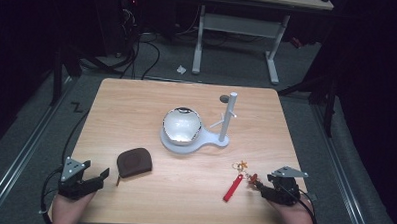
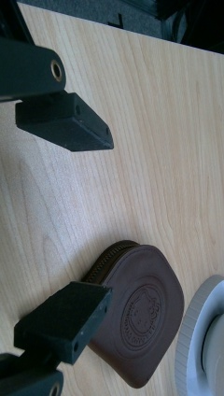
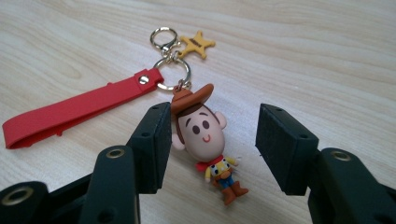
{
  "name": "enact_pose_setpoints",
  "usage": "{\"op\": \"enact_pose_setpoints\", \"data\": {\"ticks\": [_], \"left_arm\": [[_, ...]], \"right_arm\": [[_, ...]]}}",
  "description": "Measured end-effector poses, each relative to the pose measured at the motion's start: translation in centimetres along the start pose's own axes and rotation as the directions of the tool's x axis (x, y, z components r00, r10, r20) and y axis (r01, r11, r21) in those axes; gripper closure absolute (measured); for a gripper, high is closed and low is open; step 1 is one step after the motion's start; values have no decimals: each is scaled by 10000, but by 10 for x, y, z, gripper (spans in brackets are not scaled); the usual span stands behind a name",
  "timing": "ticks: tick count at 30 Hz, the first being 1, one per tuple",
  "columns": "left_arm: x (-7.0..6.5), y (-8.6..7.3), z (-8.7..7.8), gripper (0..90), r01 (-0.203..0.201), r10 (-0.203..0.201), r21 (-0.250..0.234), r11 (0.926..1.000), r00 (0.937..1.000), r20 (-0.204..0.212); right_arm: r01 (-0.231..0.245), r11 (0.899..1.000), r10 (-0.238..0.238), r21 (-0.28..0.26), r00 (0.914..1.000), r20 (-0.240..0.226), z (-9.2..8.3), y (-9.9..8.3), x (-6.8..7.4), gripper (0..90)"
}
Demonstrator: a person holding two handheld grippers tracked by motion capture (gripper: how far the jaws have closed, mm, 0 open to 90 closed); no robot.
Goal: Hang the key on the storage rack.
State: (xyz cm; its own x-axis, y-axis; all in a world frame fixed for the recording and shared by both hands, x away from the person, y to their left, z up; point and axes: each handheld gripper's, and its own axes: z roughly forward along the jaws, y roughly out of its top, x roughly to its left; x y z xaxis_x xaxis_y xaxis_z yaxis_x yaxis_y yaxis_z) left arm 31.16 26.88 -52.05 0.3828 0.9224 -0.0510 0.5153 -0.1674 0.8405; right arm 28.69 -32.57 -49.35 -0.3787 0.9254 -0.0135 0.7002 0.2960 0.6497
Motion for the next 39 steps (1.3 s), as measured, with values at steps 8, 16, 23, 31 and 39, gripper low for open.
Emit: {"op": "enact_pose_setpoints", "data": {"ticks": [8,16,23,31,39], "left_arm": [[1,0,0,248,41,-40,-35,10000,9999,164],[-1,0,1,250,-54,54,11,10000,9997,230],[0,0,1,250,-48,47,29,10000,9996,294],[0,0,1,252,-55,53,64,10000,9994,331],[0,0,2,253,-80,76,105,9999,9994,339]], "right_arm": [[557,9934,-530,1000,9981,-301,-2,11,1,470],[1430,9699,-1367,1971,9896,-455,-2,21,1,514],[1361,9626,-1244,2342,9901,-643,-3,26,-7,530],[1187,9516,-902,2835,9896,-1118,7,32,-14,532],[1431,9372,-1034,3181,9849,-1386,19,34,-14,530]]}}
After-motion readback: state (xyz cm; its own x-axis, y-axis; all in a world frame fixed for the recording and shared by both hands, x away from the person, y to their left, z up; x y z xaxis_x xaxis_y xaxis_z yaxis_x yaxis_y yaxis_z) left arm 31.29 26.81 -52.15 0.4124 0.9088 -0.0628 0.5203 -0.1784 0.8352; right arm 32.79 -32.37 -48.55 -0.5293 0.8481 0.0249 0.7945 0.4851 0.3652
